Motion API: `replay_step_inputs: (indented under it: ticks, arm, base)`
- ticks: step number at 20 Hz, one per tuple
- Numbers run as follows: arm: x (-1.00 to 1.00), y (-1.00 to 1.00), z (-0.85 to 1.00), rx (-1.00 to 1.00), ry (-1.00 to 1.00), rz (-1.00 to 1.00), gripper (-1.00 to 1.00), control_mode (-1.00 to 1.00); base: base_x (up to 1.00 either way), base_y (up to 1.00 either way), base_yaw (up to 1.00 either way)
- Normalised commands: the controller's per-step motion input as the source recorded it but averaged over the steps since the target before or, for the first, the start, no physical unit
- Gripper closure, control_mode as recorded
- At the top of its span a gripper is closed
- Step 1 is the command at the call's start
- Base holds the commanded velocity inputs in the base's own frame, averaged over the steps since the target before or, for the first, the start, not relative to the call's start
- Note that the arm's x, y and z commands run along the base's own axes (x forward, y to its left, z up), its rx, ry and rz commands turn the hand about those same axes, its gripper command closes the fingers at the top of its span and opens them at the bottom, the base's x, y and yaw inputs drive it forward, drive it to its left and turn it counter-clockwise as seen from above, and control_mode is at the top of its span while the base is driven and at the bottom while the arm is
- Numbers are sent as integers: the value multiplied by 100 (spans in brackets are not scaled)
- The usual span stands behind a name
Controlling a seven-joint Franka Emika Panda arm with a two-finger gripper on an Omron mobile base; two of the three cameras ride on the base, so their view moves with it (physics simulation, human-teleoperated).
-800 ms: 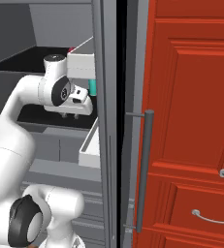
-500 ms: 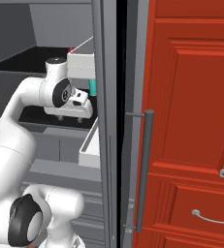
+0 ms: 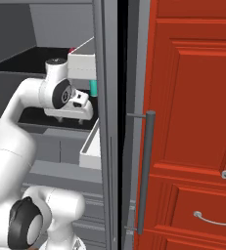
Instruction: Pick the two apples from the fridge and place them on the plate next to the blender to make a fruit smoothie.
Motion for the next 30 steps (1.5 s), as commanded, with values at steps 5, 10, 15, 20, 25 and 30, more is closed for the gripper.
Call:
replay_step_inputs:
  ticks: [5, 10, 15, 20, 25, 30]
  arm:
    - [-18, 4, 8, 1, -30, -2, -100, -100]
    - [-11, -3, 32, 0, -25, 0, -100, -100]
    - [-2, -5, 0, 0, -3, 0, -100, -100]
    - [-10, 1, 22, 0, -19, -6, -100, -100]
    - [0, 16, 73, 0, -27, -9, -100, -100]
    - [5, 6, 85, -1, -22, -5, -100, -100]
  base:
    - [0, 0, 0]
    - [0, 0, 0]
    - [0, 0, 0]
    - [0, 0, 0]
    - [0, 0, 0]
    - [0, 0, 0]
